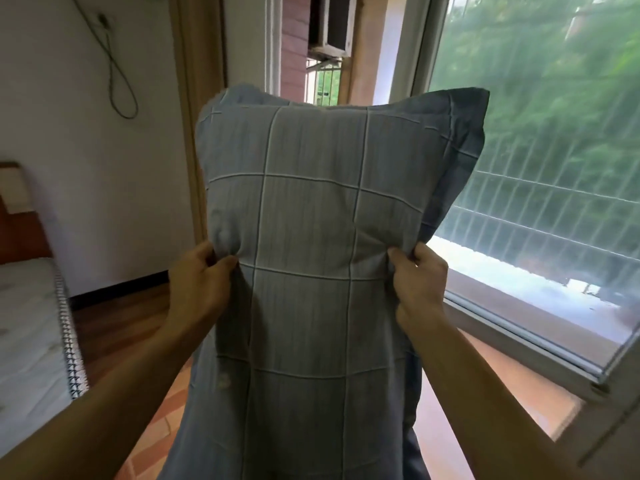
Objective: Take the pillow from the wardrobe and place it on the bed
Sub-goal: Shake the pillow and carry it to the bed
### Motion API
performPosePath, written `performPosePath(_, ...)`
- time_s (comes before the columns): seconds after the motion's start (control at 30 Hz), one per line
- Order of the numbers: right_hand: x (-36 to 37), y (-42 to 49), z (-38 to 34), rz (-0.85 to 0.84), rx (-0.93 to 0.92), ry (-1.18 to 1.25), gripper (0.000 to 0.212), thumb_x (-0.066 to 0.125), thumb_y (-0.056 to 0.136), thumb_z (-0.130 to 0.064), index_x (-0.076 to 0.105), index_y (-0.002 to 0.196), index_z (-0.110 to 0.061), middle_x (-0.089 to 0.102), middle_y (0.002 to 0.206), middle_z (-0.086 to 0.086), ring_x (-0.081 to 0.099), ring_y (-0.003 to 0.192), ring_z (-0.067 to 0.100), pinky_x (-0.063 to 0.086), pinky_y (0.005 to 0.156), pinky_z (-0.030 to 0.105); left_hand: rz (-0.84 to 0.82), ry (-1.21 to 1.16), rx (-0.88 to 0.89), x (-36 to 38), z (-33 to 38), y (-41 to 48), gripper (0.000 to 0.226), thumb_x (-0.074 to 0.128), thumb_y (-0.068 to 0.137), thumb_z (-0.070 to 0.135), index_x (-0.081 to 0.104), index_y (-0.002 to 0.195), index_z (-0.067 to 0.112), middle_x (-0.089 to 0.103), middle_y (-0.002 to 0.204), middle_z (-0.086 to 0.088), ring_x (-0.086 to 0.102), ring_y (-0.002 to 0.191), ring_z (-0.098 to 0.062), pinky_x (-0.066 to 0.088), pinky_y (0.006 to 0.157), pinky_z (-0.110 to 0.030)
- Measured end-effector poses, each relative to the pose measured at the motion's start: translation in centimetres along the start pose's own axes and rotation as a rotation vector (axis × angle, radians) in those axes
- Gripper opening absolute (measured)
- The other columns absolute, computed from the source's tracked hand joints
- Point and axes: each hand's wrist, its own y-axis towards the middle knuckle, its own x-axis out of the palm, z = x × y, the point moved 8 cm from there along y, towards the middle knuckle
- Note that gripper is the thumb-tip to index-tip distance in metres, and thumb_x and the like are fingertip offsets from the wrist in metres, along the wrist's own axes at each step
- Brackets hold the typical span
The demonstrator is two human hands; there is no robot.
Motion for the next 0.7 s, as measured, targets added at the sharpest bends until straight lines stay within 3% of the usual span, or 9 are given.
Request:
performPosePath(0.17, 7.2, 8.4, 3.4, -0.14, 0.055, 0.005, 0.01, 0.065, 0.09, -0.009, 0.062, 0.083, -0.003, 0.059, 0.079, 0.014, 0.054, 0.073, 0.023, 0.046, 0.069, 0.033, 0.165, 0.082, -0.025, 2.0, -1.7, 5.6, 0.013, 0.063, 0.088, 0.011, 0.071, 0.093, 0.002, 0.067, 0.077, -0.007, 0.06, 0.071, -0.018, 0.049, 0.068, -0.032)
performPosePath(0.3, 13.5, 13.5, 4.6, -0.234, 0.03, 0.04, 0.015, 0.066, 0.087, -0.007, 0.059, 0.078, 0.002, 0.054, 0.073, 0.013, 0.05, 0.07, 0.022, 0.043, 0.067, 0.036, 0.266, 0.096, -0.088, 2.3, -2.9, 9.1, 0.01, 0.061, 0.09, 0.013, 0.067, 0.086, 0.007, 0.065, 0.079, -0.013, 0.063, 0.082, -0.032, 0.052, 0.078, -0.048)
performPosePath(0.4, 18.5, 16.0, 5.4, -0.292, 0.028, 0.098, 0.02, 0.066, 0.084, -0.004, 0.055, 0.079, 0.012, 0.05, 0.066, 0.01, 0.047, 0.067, 0.021, 0.041, 0.066, 0.035, 0.34, 0.135, -0.082, 1.6, -4.1, 11.8, 0.01, 0.061, 0.09, 0.013, 0.066, 0.084, 0.005, 0.065, 0.081, -0.019, 0.061, 0.075, -0.032, 0.05, 0.067, -0.041)
performPosePath(0.5, 24.0, 17.5, 6.1, -0.375, 0.062, 0.147, 0.017, 0.065, 0.08, -0.007, 0.053, 0.069, -0.002, 0.047, 0.065, 0.014, 0.044, 0.066, 0.023, 0.036, 0.064, 0.04, 0.389, 0.197, -0.076, 0.3, -5.7, 14.4, 0.016, 0.061, 0.091, 0.017, 0.067, 0.091, 0.003, 0.066, 0.086, -0.019, 0.061, 0.076, -0.026, 0.047, 0.06, -0.034)
performPosePath(0.7, 35.3, 19.0, 7.3, -0.501, 0.071, 0.176, 0.024, 0.065, 0.074, -0.019, 0.05, 0.07, 0.0, 0.046, 0.067, 0.015, 0.044, 0.065, 0.025, 0.037, 0.062, 0.042, 0.474, 0.239, -0.09, -3.3, -10.0, 21.5, 0.02, 0.064, 0.088, 0.017, 0.062, 0.072, 0.005, 0.058, 0.064, -0.013, 0.051, 0.061, -0.022, 0.034, 0.055, -0.028)
